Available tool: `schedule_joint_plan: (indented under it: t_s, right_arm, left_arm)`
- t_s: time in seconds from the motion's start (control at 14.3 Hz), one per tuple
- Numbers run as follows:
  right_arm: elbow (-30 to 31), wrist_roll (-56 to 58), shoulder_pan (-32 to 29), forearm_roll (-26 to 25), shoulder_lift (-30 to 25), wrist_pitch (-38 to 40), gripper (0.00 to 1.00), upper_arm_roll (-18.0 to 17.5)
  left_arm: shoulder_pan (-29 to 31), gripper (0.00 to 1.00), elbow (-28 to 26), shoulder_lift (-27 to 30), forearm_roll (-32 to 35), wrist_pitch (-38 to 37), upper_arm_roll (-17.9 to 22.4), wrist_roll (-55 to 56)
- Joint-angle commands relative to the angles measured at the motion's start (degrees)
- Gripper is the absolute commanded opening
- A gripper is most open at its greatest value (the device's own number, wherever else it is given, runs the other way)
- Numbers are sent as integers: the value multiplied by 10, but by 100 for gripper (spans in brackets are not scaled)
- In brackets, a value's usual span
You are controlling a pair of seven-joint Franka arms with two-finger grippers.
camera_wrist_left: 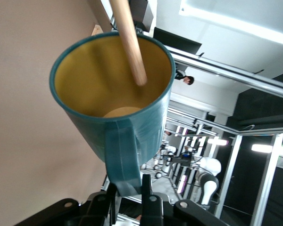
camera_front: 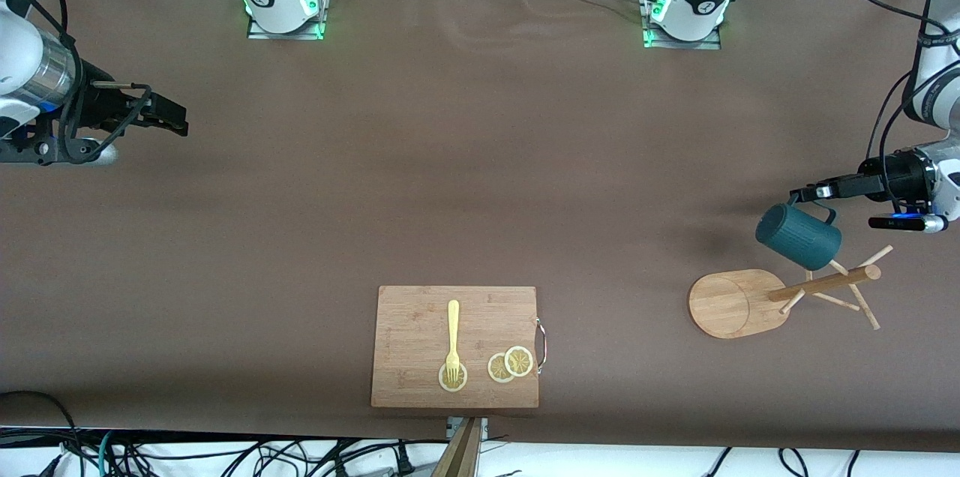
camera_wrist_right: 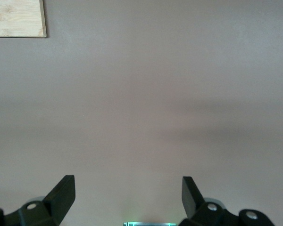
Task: Pass cup and hang on rack
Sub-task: 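Hang the mug handle onto a rack peg with the left gripper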
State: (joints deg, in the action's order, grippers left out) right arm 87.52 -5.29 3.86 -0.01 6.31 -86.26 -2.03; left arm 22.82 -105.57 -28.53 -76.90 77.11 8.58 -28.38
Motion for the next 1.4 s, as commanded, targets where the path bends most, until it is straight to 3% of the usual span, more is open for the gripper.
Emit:
schedule_joint_plan:
  t_s: [0.0,0.21,0.7,0.77,0.91,0.98,1.33]
  right_arm:
    - [-10,9,-7,-3,3,4,100,-4]
    - [-10,10,-7,-3,3,4,100,-4]
    - [-11,10,-7,-3,4,3,100,-4]
    - [-10,9,-7,-3,4,3,100,-4]
    - [-10,10,-7,-3,3,4,100,-4]
    - [-11,9,-7,-3,3,4,100,-4]
    - [-10,9,-7,-3,3,3,100,-4]
  left_arm:
    - [16,0,36,-42,-25,-30,-1,2]
    - [27,0,74,-75,-35,-49,-1,2]
    - [38,0,103,-113,-39,-59,-1,1]
    - [40,21,113,-119,-37,-61,-1,-1]
    - [45,93,118,-120,-30,-63,-1,-57]
    - [45,100,120,-120,-28,-63,-1,-74]
    - [46,100,133,-111,22,-64,0,-74]
